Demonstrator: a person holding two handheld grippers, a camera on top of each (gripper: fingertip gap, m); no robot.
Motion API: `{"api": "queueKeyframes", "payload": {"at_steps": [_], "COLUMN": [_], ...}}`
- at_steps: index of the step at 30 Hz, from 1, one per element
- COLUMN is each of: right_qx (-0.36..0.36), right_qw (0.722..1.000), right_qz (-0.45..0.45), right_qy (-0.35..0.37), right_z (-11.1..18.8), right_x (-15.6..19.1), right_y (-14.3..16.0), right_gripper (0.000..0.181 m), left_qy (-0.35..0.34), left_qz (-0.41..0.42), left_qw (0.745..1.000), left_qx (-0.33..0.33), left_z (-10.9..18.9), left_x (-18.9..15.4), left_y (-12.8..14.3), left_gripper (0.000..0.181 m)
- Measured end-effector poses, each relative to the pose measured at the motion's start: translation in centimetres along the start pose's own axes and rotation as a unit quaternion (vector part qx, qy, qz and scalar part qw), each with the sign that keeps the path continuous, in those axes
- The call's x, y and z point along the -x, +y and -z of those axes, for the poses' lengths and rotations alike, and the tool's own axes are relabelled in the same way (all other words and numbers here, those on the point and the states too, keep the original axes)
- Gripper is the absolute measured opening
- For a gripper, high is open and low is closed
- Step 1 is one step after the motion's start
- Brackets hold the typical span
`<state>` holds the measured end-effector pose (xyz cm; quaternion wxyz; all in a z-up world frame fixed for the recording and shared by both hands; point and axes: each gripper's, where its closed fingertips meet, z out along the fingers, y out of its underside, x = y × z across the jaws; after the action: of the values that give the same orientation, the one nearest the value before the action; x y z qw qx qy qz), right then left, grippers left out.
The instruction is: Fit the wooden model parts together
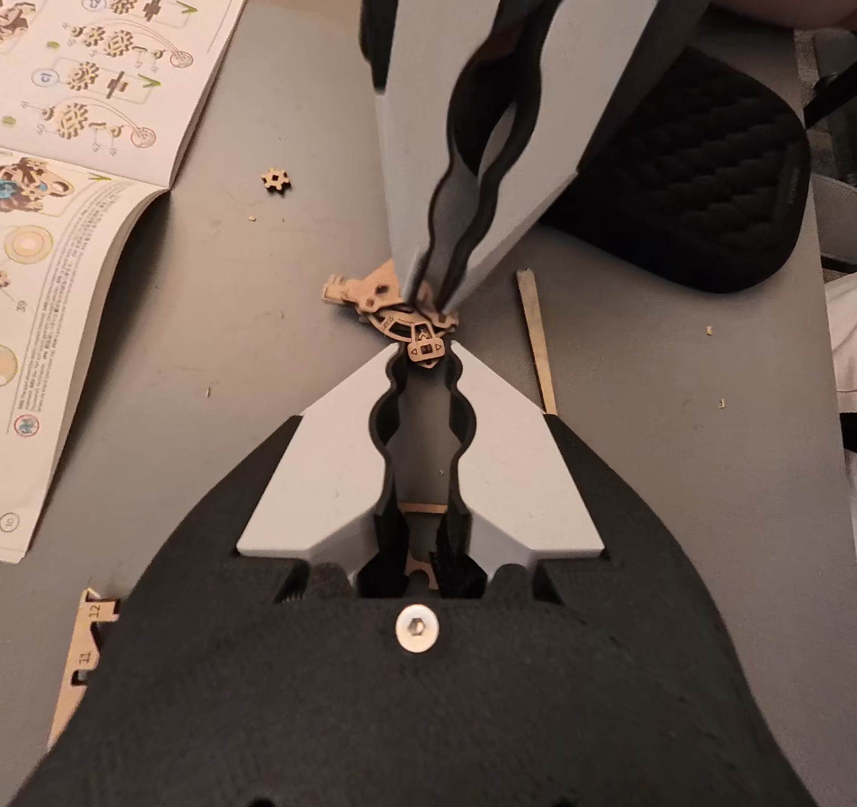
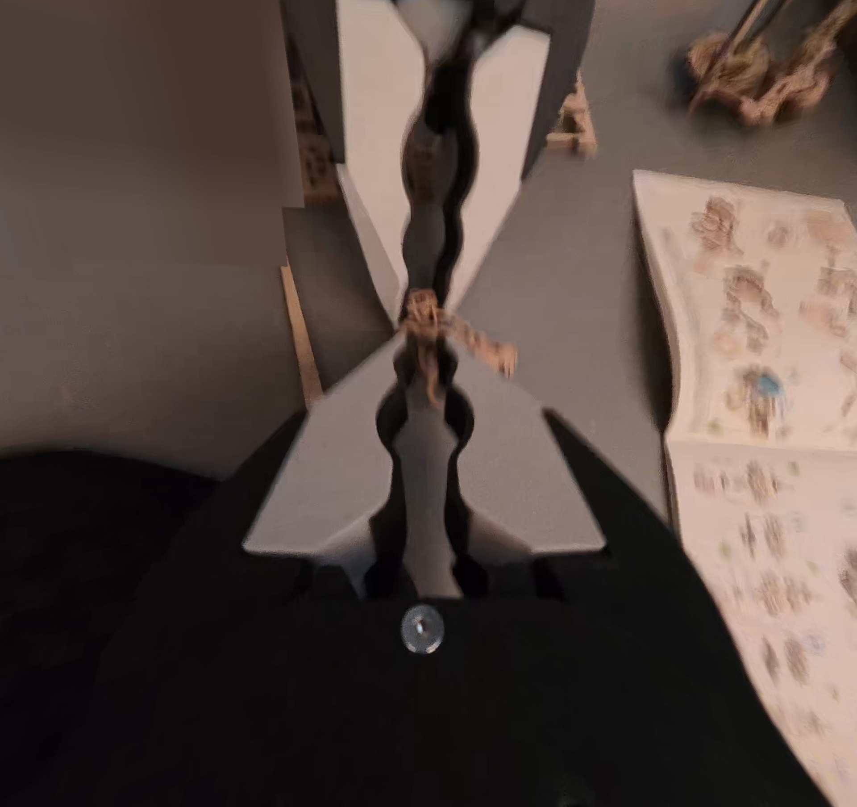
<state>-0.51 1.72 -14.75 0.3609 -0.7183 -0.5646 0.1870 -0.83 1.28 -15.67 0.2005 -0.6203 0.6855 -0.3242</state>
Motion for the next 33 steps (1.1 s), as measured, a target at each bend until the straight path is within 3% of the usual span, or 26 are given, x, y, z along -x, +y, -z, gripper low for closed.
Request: {"api": "queueKeyframes", "payload": {"at_steps": [1,4,5,7,8,11,13,17,18,19,20,21,23,24,25,26,27,29,30,31,33], "right_qx": [-0.039,-0.121,-0.12,-0.027,-0.069,-0.128,-0.031,-0.104,-0.088,-0.02,-0.066,-0.043,-0.087,-0.085,-0.016,-0.067,-0.062,-0.128,-0.115,-0.039,-0.09], "right_qw": [0.999,0.991,0.991,0.999,0.997,0.989,0.999,0.993,0.995,1.0,0.998,0.999,0.994,0.995,1.0,0.998,0.998,0.99,0.992,0.999,0.995], "right_qz": [0.0,0.023,0.011,-0.016,-0.005,0.036,-0.004,0.032,0.021,0.002,-0.007,-0.006,0.043,0.031,0.001,-0.016,-0.019,0.019,0.015,-0.007,-0.025], "right_qy": [0.002,0.06,0.056,0.013,0.026,0.058,0.011,0.047,0.033,0.012,0.004,0.013,0.057,0.039,0.008,-0.002,0.007,0.05,0.038,0.011,0.02], "right_z": [0.5,3.5,2.9,-0.3,0.4,2.8,-0.3,2.1,1.4,-0.3,-0.1,0.3,1.8,1.3,-0.3,0.1,0.7,2.6,2.0,0.0,1.4], "right_x": [-0.1,-1.5,-1.6,-0.9,-1.2,-1.4,-0.9,-1.5,-1.2,-1.0,-0.9,-1.2,-1.4,-0.9,-0.6,-0.8,-1.1,-1.6,-1.3,-0.9,-1.8], "right_y": [-1.4,-5.1,-4.4,0.2,-1.4,-5.0,-0.2,-3.8,-2.9,0.0,-1.1,-1.1,-3.4,-3.0,0.1,-1.0,-1.2,-3.7,-2.9,0.1,-1.4], "right_gripper": [0.0,0.0,0.0,0.008,0.0,0.0,0.0,0.0,0.0,0.0,0.0,0.0,0.0,0.0,0.0,0.0,0.0,0.0,0.0,0.0,0.0], "left_qy": [0.001,0.001,0.001,0.001,0.002,0.002,0.002,0.003,0.004,0.005,0.006,0.006,0.005,0.006,0.006,0.006,0.007,0.006,0.007,0.007,0.002], "left_qz": [0.0,-0.001,-0.001,0.0,0.001,0.0,0.0,0.001,0.002,0.003,0.004,0.006,0.004,0.004,0.005,0.005,0.006,0.005,0.005,0.005,0.005], "left_qw": [1.0,1.0,1.0,1.0,1.0,1.0,1.0,1.0,1.0,1.0,1.0,1.0,1.0,1.0,1.0,1.0,1.0,1.0,1.0,1.0,1.0], "left_qx": [0.001,0.001,0.002,0.0,0.0,0.002,0.002,0.001,0.001,0.001,0.0,0.0,0.001,0.001,0.0,-0.001,0.0,0.0,0.0,0.0,0.003], "left_z": [0.1,0.1,0.1,0.1,0.1,0.1,0.1,0.1,0.1,0.1,0.1,0.2,0.1,0.1,0.1,0.2,0.2,0.2,0.2,0.2,0.4], "left_x": [0.0,0.0,0.0,0.0,0.0,0.0,0.0,0.0,-0.1,-0.1,-0.1,-0.1,-0.1,-0.1,-0.1,-0.1,-0.1,-0.1,-0.1,-0.1,0.2], "left_y": [0.0,0.0,0.0,0.1,0.1,0.1,0.1,0.1,0.1,0.1,0.1,0.1,0.1,0.1,0.1,0.0,0.1,0.1,0.1,0.1,0.3], "left_gripper": [0.014,0.014,0.014,0.014,0.014,0.014,0.014,0.014,0.014,0.014,0.014,0.014,0.014,0.014,0.014,0.014,0.014,0.014,0.014,0.014,0.014]}}
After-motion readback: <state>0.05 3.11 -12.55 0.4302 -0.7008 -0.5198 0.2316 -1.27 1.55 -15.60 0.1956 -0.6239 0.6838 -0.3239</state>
